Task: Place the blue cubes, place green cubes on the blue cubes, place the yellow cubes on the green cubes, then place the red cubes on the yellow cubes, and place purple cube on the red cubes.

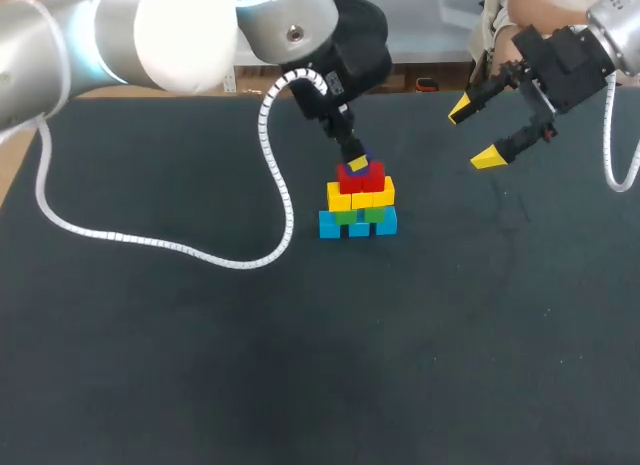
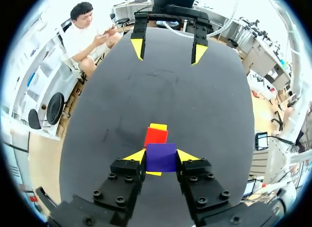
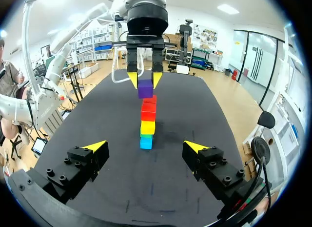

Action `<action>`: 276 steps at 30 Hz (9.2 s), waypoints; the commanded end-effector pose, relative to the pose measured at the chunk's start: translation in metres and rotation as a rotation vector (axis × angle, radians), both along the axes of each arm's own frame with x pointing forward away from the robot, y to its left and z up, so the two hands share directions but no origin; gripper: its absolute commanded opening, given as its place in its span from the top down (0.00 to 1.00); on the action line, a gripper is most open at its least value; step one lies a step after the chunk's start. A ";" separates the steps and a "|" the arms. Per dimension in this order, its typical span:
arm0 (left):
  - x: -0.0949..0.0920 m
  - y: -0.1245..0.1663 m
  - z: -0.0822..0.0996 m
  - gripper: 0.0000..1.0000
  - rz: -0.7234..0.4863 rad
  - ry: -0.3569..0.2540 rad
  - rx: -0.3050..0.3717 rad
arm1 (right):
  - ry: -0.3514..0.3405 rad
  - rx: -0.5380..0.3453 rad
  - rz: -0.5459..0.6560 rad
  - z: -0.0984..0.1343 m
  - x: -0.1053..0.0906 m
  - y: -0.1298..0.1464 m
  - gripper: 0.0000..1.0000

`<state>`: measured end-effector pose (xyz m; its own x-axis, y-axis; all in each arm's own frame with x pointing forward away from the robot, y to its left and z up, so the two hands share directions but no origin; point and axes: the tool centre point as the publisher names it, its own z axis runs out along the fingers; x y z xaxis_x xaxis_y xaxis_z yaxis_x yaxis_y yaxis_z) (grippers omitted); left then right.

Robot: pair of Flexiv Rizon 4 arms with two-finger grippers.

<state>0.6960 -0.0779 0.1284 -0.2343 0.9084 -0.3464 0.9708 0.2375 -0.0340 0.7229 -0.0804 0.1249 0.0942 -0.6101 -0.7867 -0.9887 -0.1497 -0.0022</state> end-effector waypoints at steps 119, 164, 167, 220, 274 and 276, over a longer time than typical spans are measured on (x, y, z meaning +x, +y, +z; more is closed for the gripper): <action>0.009 -0.009 -0.011 0.61 -0.019 0.021 -0.063 | 0.000 -0.001 -0.001 0.000 -0.001 0.000 0.00; -0.061 -0.006 0.009 1.00 0.120 0.000 -0.022 | 0.000 -0.001 -0.001 0.000 -0.001 0.000 0.00; -0.051 -0.005 0.011 1.00 0.144 -0.009 -0.014 | 0.000 -0.001 -0.001 0.000 -0.001 0.000 0.00; -0.020 -0.013 -0.009 1.00 0.160 0.008 0.027 | 0.000 -0.001 -0.001 0.000 -0.001 0.000 0.00; -0.027 0.000 0.043 0.43 0.071 -0.027 -0.003 | 0.000 -0.001 -0.001 0.000 -0.001 0.000 0.00; -0.028 0.002 0.046 0.00 0.072 -0.026 -0.010 | 0.000 -0.001 -0.001 0.000 -0.001 0.000 0.00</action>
